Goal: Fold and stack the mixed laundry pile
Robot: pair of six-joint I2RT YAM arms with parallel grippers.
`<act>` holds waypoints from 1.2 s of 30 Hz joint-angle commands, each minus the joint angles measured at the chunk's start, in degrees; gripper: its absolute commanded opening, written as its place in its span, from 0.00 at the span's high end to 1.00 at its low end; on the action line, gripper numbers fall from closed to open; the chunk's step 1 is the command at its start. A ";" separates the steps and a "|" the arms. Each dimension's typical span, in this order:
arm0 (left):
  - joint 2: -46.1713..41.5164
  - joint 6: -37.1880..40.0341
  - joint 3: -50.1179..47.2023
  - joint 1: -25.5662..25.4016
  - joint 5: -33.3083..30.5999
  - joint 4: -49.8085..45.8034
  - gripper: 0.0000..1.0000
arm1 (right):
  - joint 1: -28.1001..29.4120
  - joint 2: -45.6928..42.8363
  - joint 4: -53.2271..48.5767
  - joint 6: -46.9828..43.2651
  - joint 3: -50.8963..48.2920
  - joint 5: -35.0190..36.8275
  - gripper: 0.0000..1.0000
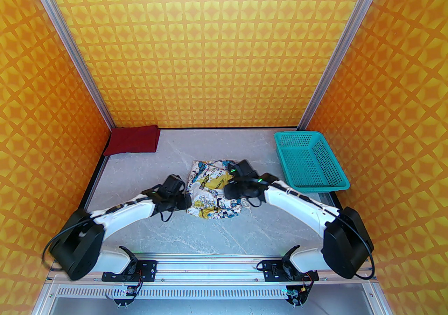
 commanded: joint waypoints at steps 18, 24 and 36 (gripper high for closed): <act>-15.60 3.05 -11.54 20.91 15.70 2.50 0.38 | 19.49 24.84 17.45 -39.21 8.34 6.64 0.37; -16.25 2.27 -12.65 21.44 15.70 3.32 0.37 | 19.44 27.84 18.44 -39.89 7.68 6.90 0.37; -19.19 -2.25 -15.31 20.76 15.63 4.03 0.40 | 15.99 25.96 22.37 -32.77 5.83 4.08 0.98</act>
